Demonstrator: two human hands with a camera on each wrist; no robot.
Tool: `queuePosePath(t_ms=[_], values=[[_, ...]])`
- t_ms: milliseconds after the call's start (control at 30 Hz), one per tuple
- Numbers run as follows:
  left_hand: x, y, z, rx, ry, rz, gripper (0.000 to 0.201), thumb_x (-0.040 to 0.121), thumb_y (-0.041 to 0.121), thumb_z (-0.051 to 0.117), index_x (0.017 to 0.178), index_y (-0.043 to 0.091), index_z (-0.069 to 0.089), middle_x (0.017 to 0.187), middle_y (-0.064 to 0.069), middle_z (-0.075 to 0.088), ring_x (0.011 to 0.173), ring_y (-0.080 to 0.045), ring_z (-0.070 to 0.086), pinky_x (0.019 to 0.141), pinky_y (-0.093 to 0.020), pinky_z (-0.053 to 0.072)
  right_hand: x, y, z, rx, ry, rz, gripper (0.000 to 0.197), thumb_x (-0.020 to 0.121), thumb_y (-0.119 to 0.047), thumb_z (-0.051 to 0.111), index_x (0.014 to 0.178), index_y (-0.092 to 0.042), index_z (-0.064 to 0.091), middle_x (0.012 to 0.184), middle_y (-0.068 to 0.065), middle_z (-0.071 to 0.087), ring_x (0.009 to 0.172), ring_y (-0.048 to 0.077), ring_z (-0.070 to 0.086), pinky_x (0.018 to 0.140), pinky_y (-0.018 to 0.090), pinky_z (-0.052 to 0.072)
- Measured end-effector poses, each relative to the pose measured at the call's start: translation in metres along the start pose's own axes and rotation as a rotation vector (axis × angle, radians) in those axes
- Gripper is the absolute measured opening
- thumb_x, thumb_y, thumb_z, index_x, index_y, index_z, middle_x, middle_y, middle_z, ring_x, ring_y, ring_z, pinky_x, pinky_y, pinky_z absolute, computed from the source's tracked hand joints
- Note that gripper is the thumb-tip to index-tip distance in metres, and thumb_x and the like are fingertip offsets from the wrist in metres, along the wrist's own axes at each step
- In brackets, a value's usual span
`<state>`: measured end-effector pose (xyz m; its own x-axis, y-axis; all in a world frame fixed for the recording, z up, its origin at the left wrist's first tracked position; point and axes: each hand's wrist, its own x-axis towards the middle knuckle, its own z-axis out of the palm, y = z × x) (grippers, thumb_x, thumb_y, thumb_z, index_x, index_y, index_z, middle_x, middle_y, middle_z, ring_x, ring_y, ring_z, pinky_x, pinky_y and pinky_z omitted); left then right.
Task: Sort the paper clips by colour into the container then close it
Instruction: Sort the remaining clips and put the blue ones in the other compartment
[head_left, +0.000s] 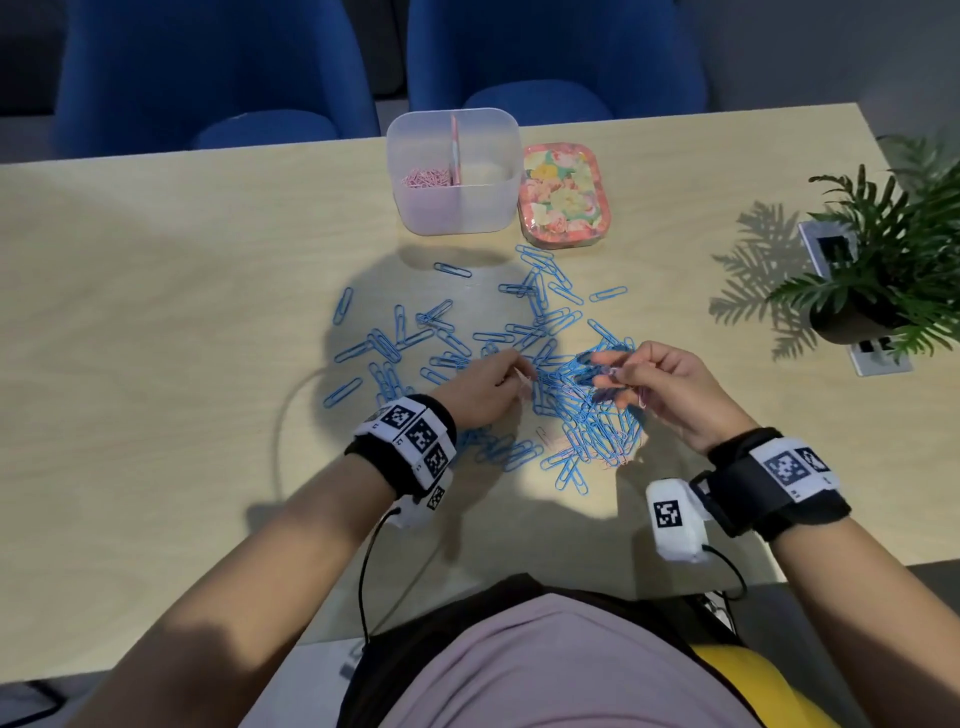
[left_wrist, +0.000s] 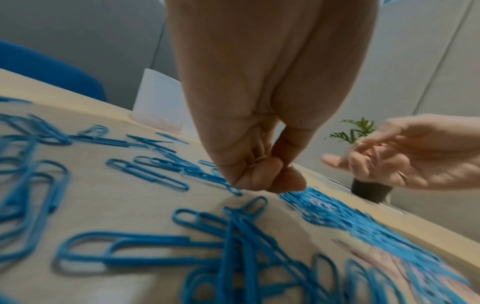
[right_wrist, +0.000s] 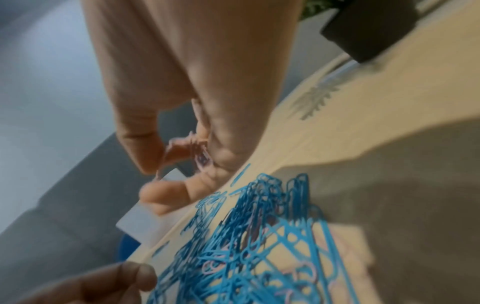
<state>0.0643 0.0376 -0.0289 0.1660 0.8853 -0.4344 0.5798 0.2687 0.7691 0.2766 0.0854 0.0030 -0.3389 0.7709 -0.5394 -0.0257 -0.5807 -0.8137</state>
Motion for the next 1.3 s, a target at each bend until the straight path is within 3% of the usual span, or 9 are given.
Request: queuePosePath(t_ms=[167,300,400,467,633,733,900,1067,1300], values=[[0.000,0.011,0.024,0.150,-0.150,0.048,0.012,0.092,0.024,0.051,0.085,0.015,0.050,0.080,-0.001,0.051,0.075,-0.015,0.044,0.070,-0.025,0.035,0.000,0.007,0.003,0.032,0.060,0.058,0.032,0.085,0.015,0.033,0.065,-0.008,0.043,0.048,0.001,0.061,0.036,0.011,0.053,0.034,0.014,0.036],[-0.001,0.006,0.029,0.315,-0.128,0.152,0.014,0.093,0.019,0.048,0.094,0.009,0.057,0.088,-0.007,0.057,0.079,-0.018,0.048,0.073,-0.028,0.037,-0.002,0.032,0.009,-0.763,-0.055,-0.156,0.021,0.084,-0.004,0.060,0.067,-0.016,0.063,0.040,-0.013,0.043,0.039,0.001,0.029,0.044,0.019,0.026],[-0.003,0.004,0.025,0.317,-0.120,0.155,0.022,0.096,0.017,0.039,0.106,0.010,0.058,0.107,-0.009,0.063,0.096,-0.022,0.056,0.082,-0.030,0.041,-0.008,0.039,0.017,-1.340,-0.103,-0.208,0.005,0.080,-0.030,0.067,0.080,-0.026,0.070,0.066,-0.010,0.057,0.062,0.007,0.047,0.061,0.026,0.034],[-0.004,0.004,0.024,0.337,-0.091,0.163,0.023,0.097,0.025,0.041,0.109,0.013,0.057,0.107,-0.007,0.063,0.099,-0.023,0.057,0.079,-0.030,0.040,-0.011,0.037,0.022,-1.480,-0.082,-0.211,0.012,0.080,-0.037,0.066,0.088,-0.030,0.070,0.078,-0.008,0.059,0.079,0.013,0.054,0.066,0.025,0.033],[-0.005,0.007,0.028,0.597,-0.098,0.204,0.020,0.090,0.024,0.051,0.107,0.015,0.056,0.110,-0.003,0.060,0.102,-0.022,0.057,0.074,-0.030,0.039,-0.007,0.039,0.028,-1.535,-0.134,-0.180,0.010,0.082,-0.031,0.064,0.090,-0.026,0.066,0.091,-0.005,0.067,0.094,0.020,0.060,0.072,0.029,0.039],[-0.004,0.007,0.025,0.623,-0.125,0.176,0.017,0.090,0.021,0.048,0.101,0.013,0.058,0.107,-0.005,0.060,0.101,-0.023,0.057,0.076,-0.033,0.042,0.000,0.037,0.028,-1.502,-0.217,-0.131,0.004,0.081,-0.025,0.063,0.078,-0.022,0.063,0.076,-0.010,0.058,0.079,0.018,0.056,0.069,0.026,0.038],[-0.011,0.005,0.002,0.396,-0.035,0.083,0.010,0.092,0.023,0.044,0.088,0.015,0.048,0.085,-0.005,0.056,0.080,-0.024,0.051,0.070,-0.031,0.037,0.014,0.023,0.034,-1.156,-0.224,-0.107,0.034,0.079,-0.009,0.062,0.053,-0.026,0.048,0.057,-0.010,0.048,0.057,0.013,0.046,0.059,0.025,0.036],[0.007,0.017,-0.069,0.185,0.246,0.040,0.007,0.095,0.017,0.043,0.092,0.012,0.046,0.079,-0.007,0.054,0.075,-0.021,0.045,0.066,-0.027,0.029,0.029,-0.023,0.051,-0.622,-0.193,-0.104,0.037,0.091,-0.002,0.046,0.056,-0.016,0.045,0.051,0.003,0.041,0.033,0.004,0.028,0.035,0.014,0.021],[0.075,0.051,-0.159,0.391,0.647,-0.105,0.031,0.097,0.016,0.033,0.112,-0.002,0.054,0.115,-0.022,0.060,0.106,-0.037,0.056,0.087,-0.039,0.044,0.063,-0.076,0.077,-0.711,-0.240,-0.168,0.033,0.091,0.002,0.040,0.063,-0.013,0.046,0.056,0.009,0.049,0.030,0.004,0.033,0.035,0.014,0.023]])
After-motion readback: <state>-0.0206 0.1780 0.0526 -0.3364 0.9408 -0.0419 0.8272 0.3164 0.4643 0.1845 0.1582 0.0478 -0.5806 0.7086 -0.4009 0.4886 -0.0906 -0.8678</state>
